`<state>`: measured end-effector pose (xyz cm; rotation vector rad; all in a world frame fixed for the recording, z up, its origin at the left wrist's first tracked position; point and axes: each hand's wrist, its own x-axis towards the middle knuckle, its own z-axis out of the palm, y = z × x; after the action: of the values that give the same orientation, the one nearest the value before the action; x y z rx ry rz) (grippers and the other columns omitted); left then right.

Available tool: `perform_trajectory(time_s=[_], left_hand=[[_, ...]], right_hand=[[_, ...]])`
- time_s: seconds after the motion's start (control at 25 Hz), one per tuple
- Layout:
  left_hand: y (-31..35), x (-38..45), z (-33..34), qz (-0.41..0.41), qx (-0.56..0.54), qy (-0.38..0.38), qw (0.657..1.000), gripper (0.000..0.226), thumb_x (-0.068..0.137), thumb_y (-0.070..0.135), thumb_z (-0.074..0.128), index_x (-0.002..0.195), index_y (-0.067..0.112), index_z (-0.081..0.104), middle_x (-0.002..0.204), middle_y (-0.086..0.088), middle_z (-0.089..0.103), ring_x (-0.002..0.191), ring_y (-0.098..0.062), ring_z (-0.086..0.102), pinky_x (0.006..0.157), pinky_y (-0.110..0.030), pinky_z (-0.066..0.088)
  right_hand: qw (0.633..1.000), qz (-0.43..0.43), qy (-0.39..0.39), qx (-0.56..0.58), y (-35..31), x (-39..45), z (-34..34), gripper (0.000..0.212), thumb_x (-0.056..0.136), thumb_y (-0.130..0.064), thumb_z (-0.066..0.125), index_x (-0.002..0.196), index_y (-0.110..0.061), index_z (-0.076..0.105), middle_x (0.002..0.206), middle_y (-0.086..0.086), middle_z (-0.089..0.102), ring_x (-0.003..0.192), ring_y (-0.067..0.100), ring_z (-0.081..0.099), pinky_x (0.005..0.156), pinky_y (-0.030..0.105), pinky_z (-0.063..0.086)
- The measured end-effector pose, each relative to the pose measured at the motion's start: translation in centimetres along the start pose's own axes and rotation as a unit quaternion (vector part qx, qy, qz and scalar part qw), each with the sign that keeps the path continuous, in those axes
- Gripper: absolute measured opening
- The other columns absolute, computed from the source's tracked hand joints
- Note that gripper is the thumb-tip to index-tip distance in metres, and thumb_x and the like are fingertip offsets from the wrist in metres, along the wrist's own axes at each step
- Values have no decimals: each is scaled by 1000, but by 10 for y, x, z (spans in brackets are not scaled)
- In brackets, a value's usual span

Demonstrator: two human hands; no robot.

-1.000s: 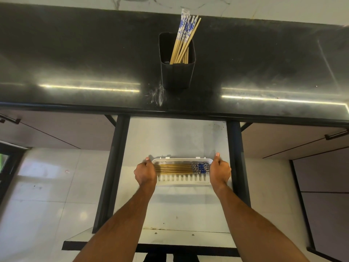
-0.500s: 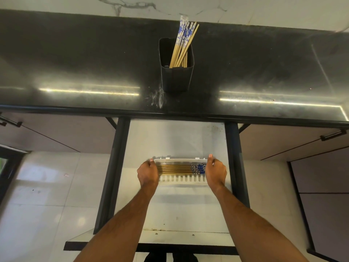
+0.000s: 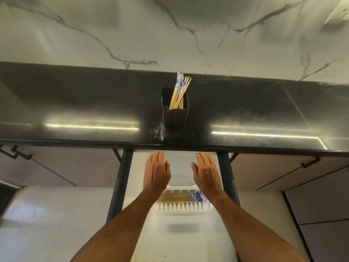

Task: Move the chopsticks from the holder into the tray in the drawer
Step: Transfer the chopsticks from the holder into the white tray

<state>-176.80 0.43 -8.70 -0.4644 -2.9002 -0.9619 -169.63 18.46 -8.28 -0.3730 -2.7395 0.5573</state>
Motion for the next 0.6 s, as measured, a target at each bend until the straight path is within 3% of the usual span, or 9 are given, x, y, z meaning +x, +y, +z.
perform_trajectory(time_s=[0.16, 0.32, 0.44, 0.6], left_hand=[[29, 54, -46, 85, -29, 83, 992, 36, 104, 24, 50, 132, 5, 60, 126, -13, 66, 119, -26, 62, 107, -42, 50], [58, 107, -76, 122, -43, 145, 981, 25, 103, 19, 53, 122, 8, 64, 112, -8, 69, 105, -19, 65, 95, -25, 49], [79, 148, -83, 124, -49, 146, 980, 19, 102, 18, 55, 117, 11, 64, 108, -5, 69, 96, -14, 63, 84, -20, 42], [99, 207, -80, 101, -75, 116, 985, 26, 99, 31, 53, 112, 11, 63, 106, -6, 66, 91, -13, 59, 76, -24, 47]], right_hand=[[996, -31, 81, 7, -34, 56, -38, 39, 99, -22, 63, 129, 3, 64, 125, 21, 69, 117, 35, 66, 105, 39, 50], [993, -38, 107, 14, -58, 109, -65, 36, 103, -26, 57, 129, -2, 63, 124, 14, 69, 117, 27, 64, 102, 34, 51], [991, -57, 122, 11, -71, 153, -77, 28, 101, -26, 58, 121, -8, 65, 116, 8, 70, 108, 20, 63, 94, 32, 55], [991, -67, 109, 30, -78, 218, -79, 22, 101, -24, 58, 116, -10, 67, 111, 5, 69, 101, 16, 61, 88, 35, 57]])
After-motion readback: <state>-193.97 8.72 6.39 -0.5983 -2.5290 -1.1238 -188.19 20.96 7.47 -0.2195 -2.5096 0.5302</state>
